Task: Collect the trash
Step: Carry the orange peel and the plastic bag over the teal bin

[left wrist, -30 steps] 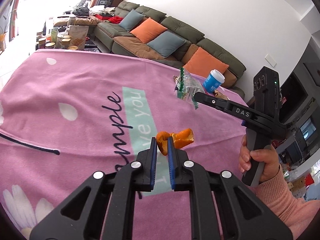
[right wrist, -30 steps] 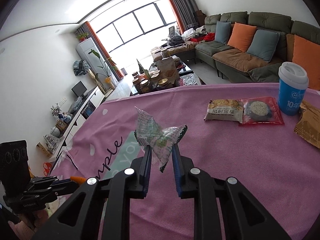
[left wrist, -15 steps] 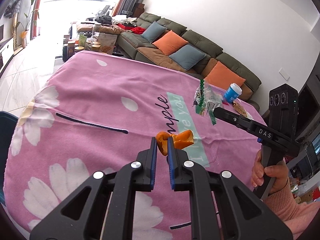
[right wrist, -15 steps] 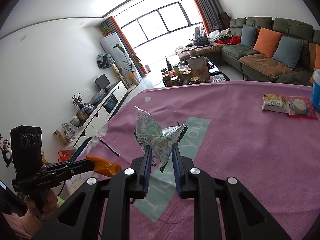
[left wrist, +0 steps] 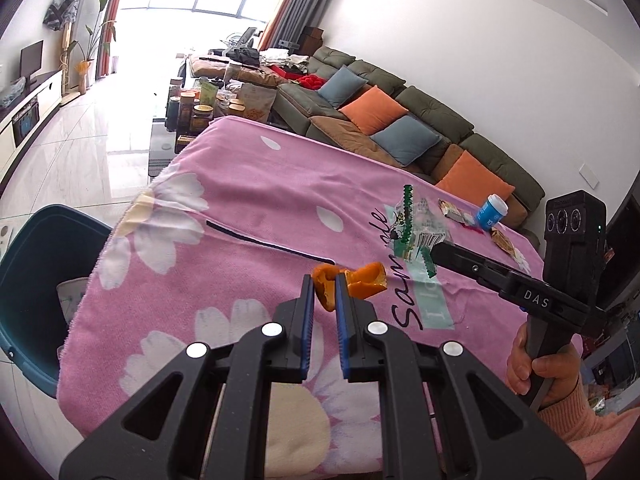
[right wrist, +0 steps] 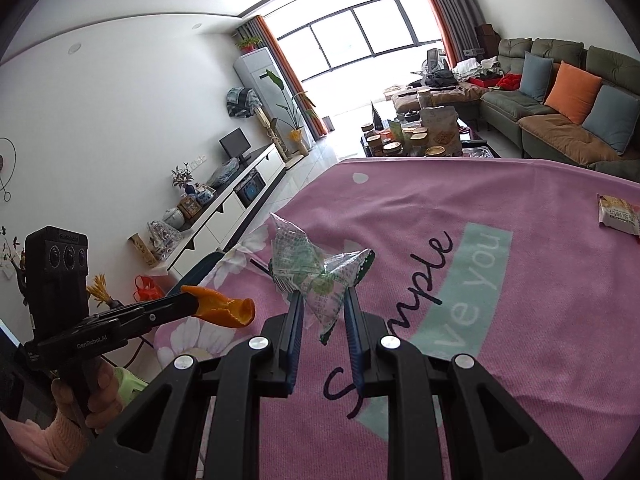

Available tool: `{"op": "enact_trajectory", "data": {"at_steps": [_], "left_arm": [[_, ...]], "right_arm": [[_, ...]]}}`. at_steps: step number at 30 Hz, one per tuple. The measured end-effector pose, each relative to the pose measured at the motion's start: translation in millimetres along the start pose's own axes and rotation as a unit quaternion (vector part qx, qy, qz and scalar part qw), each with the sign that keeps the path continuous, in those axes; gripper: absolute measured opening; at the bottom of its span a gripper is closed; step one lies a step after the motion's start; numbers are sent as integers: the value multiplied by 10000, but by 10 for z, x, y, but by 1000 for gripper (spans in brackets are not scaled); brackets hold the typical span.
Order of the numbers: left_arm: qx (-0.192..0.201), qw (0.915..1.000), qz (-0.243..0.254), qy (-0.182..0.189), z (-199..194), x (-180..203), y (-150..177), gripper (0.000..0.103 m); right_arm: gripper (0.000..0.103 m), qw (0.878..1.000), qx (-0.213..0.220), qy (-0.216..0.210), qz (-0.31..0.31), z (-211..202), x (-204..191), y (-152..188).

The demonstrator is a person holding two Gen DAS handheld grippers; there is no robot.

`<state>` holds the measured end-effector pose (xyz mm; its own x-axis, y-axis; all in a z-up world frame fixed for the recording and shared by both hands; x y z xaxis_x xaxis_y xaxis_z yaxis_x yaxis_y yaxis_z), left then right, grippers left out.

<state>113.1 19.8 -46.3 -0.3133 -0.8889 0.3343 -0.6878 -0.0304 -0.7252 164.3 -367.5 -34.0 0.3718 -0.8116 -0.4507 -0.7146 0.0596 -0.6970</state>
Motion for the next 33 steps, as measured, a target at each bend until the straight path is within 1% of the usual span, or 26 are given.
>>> {"op": "enact_trajectory", "data": {"at_steps": [9,33], "left_arm": [[179,9994,-123,-278,-214,-173,-7,11],[407,9948,-540,-762,-580,-582,100,11]], "right_arm": [[19,9996,-133,-205,-154,179,-259,-10],[19,9967,-411,-522,-463,493,-589,-56]]}}
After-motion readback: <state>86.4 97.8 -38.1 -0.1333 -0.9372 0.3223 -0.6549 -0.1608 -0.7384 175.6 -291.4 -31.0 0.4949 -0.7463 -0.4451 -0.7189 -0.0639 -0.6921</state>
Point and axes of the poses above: each gripper's, at about its wrist camera, not at the fingertips, and z roughly the way its jaws point, x to its right, y to its underside, the point moved 1 cm from there along z, roughly the way its jaws point, and after that the axes turned 3 degrees about z, right-handed, at the moved point
